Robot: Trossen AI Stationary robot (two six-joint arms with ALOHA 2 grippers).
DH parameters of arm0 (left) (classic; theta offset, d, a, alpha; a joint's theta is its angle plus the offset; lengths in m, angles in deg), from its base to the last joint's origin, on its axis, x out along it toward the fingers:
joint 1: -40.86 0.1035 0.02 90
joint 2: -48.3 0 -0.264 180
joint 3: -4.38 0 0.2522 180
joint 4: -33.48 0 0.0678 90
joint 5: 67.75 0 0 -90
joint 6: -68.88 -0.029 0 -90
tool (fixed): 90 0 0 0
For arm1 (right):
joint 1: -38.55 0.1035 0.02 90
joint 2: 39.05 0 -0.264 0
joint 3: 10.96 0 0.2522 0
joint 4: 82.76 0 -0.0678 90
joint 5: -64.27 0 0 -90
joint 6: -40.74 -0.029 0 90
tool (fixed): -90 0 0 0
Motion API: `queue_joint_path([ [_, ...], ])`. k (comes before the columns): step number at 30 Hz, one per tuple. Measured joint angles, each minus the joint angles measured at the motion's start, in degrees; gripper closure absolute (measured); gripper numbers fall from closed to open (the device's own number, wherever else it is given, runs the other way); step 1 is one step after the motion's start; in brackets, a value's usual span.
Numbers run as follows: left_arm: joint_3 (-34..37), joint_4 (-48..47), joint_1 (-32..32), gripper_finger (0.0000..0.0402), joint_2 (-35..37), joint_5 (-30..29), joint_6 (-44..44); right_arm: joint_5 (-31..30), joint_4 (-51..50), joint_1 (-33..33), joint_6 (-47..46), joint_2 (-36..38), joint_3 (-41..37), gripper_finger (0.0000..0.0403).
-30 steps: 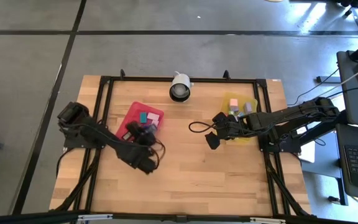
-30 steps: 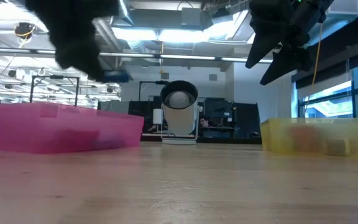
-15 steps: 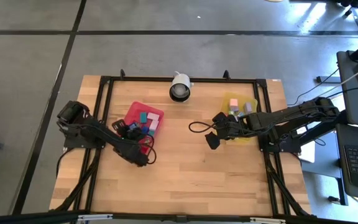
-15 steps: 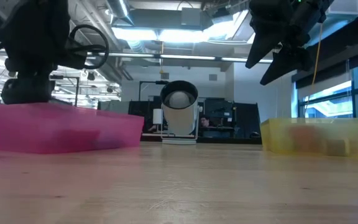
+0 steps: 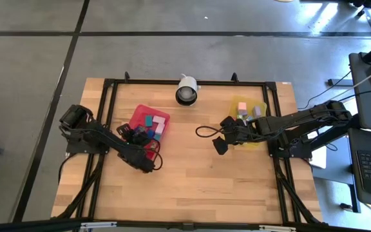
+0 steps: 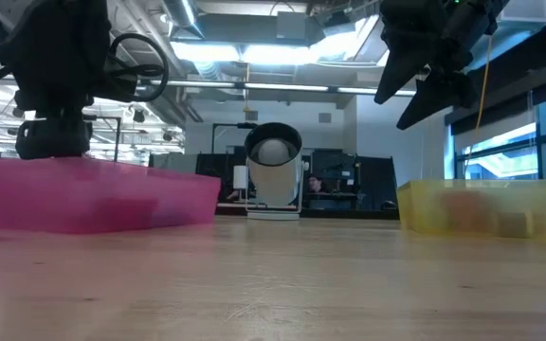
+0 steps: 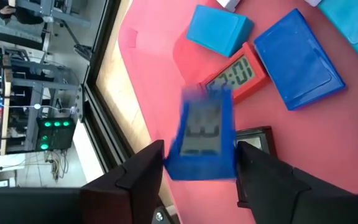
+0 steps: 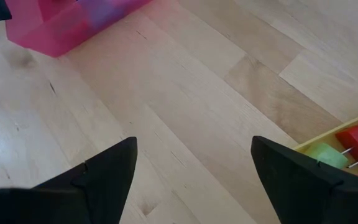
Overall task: Pick & Place Office items
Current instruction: Put the dark blue digital timer into the pink bin, then return to Home Position
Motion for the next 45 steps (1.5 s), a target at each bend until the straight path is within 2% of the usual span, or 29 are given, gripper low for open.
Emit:
queue_joint_path([
  [7,-0.11,-1.29,0.0,0.0188,-0.1,0.34,0.13,-0.01,0.01,0.0,-0.01,0.0,0.0,0.0086],
  [12,-2.45,-10.62,0.07,0.0195,-0.11,0.03,5.88,0.01,-0.01,-0.02,0.0,0.0,0.0,0.0085],
  [21,-2.93,1.83,-0.76,0.023,12.03,-1.56,-1.51,0.01,0.25,-0.01,0.01,0.0,0.0,0.0085],
  [26,-2.93,13.31,-3.16,0.026,21.88,-3.82,-10.79,0.06,0.45,-0.02,0.01,0.0,0.0,0.0085],
  [29,-2.93,24.04,-4.92,0.0273,27.0,-5.86,-20.07,0.06,0.44,-0.01,-0.01,0.0,0.0,0.0085],
  [32,-2.93,36.79,-5.93,0.028,29.95,-5.09,-31.87,0.05,0.44,-0.01,-0.01,0.0,0.0,0.0085],
  [35,-2.93,48.96,-6.02,0.0284,30.44,-1.38,-42.02,0.04,0.43,-0.01,-0.01,0.0,0.0,0.0085],
  [38,-2.93,60.44,-5.97,0.029,29.53,3.85,-47.94,0.04,0.43,0.0,0.0,-0.01,0.0,0.0085],
  [45,-2.95,78.09,-5.05,0.0311,21.9,10.68,-58.56,0.04,0.54,-0.02,0.0,0.0,0.0,0.0085],
])
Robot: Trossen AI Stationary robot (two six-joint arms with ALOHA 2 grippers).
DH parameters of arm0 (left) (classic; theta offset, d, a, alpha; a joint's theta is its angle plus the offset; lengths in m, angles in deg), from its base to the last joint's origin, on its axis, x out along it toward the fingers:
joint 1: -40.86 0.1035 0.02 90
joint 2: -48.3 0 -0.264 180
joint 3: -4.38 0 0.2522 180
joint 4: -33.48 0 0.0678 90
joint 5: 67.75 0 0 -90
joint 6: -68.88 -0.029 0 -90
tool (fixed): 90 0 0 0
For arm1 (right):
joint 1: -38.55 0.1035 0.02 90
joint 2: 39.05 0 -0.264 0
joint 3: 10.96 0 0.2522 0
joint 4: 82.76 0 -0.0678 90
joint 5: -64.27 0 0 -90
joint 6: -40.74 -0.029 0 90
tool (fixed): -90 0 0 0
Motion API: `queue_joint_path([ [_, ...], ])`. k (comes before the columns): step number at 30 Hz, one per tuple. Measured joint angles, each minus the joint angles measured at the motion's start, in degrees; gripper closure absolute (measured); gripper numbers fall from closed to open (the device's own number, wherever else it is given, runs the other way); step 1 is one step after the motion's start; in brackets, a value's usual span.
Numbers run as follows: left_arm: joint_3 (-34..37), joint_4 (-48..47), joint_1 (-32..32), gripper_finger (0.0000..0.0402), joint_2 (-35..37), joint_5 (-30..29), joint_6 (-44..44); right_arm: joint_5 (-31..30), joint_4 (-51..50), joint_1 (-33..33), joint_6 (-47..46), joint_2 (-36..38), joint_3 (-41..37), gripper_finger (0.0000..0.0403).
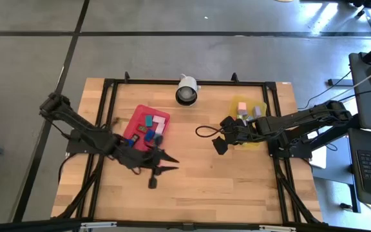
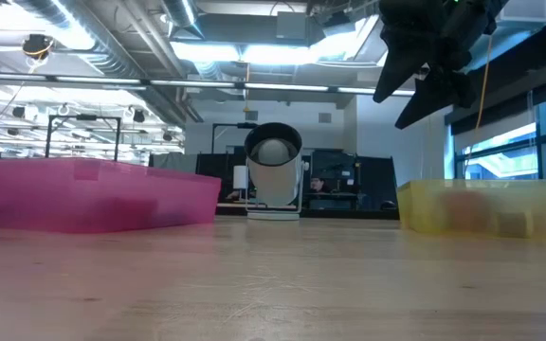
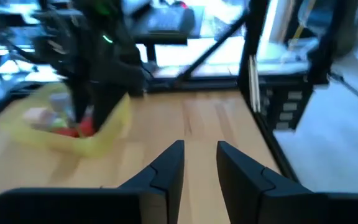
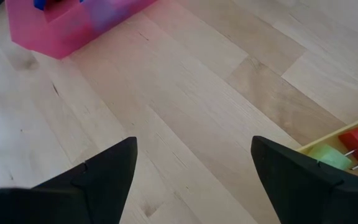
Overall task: Pick & Place Office items
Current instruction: Return to Home Position
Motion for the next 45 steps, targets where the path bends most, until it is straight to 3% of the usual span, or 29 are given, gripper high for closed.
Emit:
queue_joint_path([
  [4,0.02,1.09,3.25,0.0315,-5.42,2.91,0.7,-0.02,0.04,0.02,0.0,0.0,0.0,0.0085],
  [8,0.02,-5.86,7.15,0.0316,-6.64,-3.11,7.62,-0.02,0.06,0.02,0.01,0.0,0.0,0.0085],
  [14,0.14,-16.51,8.8,0.0316,-3.33,-8.65,11.45,-0.02,0.17,0.0,0.01,0.0,0.0,0.0085],
  [18,4.47,-16.21,7.73,0.0316,1.76,-11.41,13.3,-0.01,0.32,0.01,-0.01,0.0,0.0,0.0085],
  [22,12.62,-9.73,6.96,0.0316,7.96,-11.58,14.46,0.0,0.3,0.02,-0.02,0.0,0.0,0.0085],
  [28,27.24,9.24,8.26,0.0316,15.06,-5.34,14.45,-0.02,0.62,0.02,0.0,0.0,0.0,0.0085],
  [35,40.17,30.83,13.89,0.0316,17.18,2.98,15.99,-0.02,0.72,0.01,0.01,0.0,0.0,0.0085],
  [45,46.32,33.78,21.42,0.0316,17.2,9.25,21.47,-0.02,0.74,0.02,0.01,0.0,0.0,0.0085],
])
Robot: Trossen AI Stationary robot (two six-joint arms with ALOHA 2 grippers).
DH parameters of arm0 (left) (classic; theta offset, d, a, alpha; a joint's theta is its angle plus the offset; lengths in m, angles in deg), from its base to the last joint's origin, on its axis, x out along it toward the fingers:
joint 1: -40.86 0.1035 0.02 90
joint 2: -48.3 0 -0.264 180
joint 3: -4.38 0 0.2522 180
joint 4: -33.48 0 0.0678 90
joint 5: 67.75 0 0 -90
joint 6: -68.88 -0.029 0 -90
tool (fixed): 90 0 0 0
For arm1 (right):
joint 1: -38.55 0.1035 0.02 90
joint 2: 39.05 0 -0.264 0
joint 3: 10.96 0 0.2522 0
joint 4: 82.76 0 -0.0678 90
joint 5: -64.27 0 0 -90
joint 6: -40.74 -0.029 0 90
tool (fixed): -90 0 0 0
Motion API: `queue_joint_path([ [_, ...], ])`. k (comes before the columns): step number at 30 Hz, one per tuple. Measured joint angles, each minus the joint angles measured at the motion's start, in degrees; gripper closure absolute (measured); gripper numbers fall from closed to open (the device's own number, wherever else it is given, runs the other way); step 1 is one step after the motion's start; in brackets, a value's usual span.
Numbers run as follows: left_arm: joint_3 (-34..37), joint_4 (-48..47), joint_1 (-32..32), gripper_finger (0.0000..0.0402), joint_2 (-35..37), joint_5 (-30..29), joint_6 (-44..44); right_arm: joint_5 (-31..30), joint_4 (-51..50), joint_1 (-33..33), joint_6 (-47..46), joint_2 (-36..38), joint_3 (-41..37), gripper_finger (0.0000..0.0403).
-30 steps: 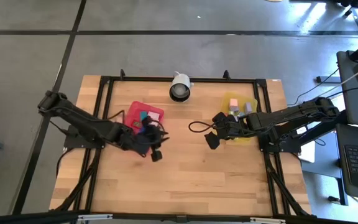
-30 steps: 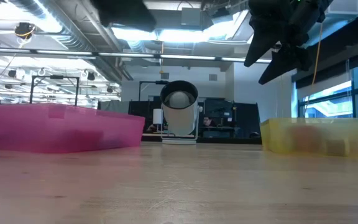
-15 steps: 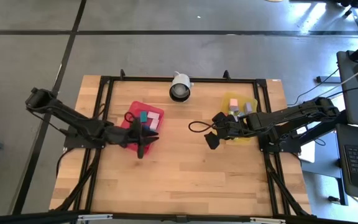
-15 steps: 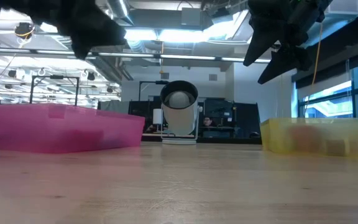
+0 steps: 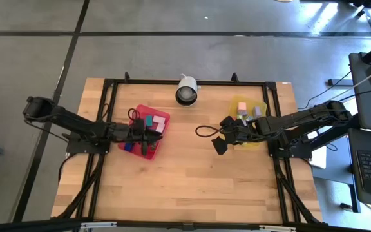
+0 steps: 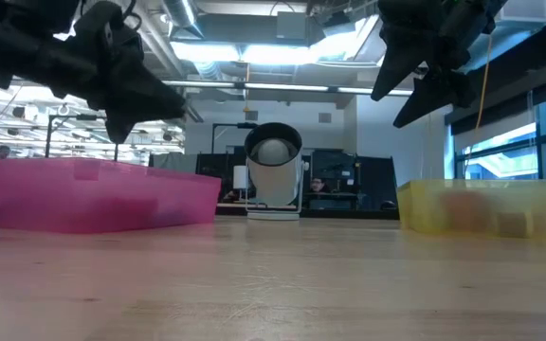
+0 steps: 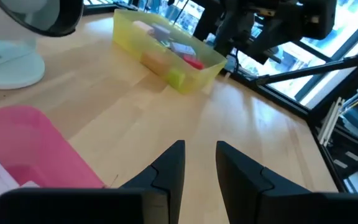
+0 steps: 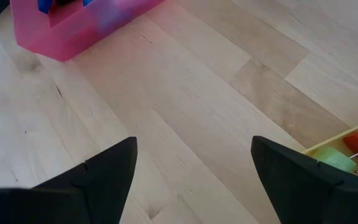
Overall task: Pick & Place Office items
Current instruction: Return to Home Position
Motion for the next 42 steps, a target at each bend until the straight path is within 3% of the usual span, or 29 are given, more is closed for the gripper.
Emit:
queue_joint_path([
  [9,0.45,-3.04,0.63,0.0316,6.51,1.81,-4.38,0.0,0.0,0.0,-0.02,0.0,0.0,0.0085],
  [24,0.45,-21.26,0.61,0.0318,22.49,-1.68,-4.19,0.0,0.04,0.0,-0.01,0.0,0.0,0.0085],
  [42,0.45,-23.73,-5.51,0.0318,21.79,-9.26,0.31,0.0,0.06,0.0,0.0,0.0,0.0,0.0085],
])
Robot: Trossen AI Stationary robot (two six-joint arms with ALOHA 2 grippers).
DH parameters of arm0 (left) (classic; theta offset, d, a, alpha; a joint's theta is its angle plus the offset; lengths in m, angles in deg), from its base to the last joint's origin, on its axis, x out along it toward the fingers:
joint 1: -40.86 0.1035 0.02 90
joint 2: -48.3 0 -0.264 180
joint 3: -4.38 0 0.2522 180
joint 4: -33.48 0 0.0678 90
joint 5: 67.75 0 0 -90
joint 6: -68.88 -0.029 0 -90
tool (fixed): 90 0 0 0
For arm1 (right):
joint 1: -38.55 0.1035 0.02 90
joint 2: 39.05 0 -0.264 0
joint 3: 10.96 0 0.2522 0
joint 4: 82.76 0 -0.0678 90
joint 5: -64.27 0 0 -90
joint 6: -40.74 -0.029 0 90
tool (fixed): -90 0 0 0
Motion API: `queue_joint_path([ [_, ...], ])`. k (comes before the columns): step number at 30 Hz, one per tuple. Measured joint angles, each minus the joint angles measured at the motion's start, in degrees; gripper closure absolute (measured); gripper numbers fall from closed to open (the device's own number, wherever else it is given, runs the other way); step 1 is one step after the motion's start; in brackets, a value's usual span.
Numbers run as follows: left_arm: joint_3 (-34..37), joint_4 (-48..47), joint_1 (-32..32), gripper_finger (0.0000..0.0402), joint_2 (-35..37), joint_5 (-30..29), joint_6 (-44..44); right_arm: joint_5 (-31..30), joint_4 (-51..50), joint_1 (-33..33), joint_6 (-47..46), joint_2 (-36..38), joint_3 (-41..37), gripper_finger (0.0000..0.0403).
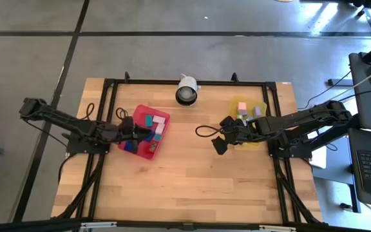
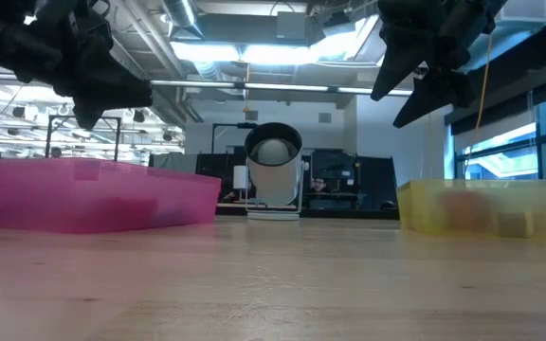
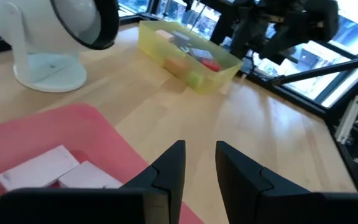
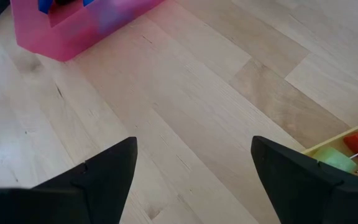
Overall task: Pick & Place Office items
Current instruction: Return to Home Position
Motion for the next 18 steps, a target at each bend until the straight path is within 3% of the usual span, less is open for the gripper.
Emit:
queue_joint_path([
  [6,0.0,0.04,-2.26,0.0318,-2.53,-4.35,0.77,0.0,0.03,0.0,0.0,0.0,0.0,0.0086],
  [18,0.0,-6.62,-3.1,0.0318,-4.33,-6.53,2.98,0.0,0.05,0.0,-0.01,0.0,0.0,0.0085],
])
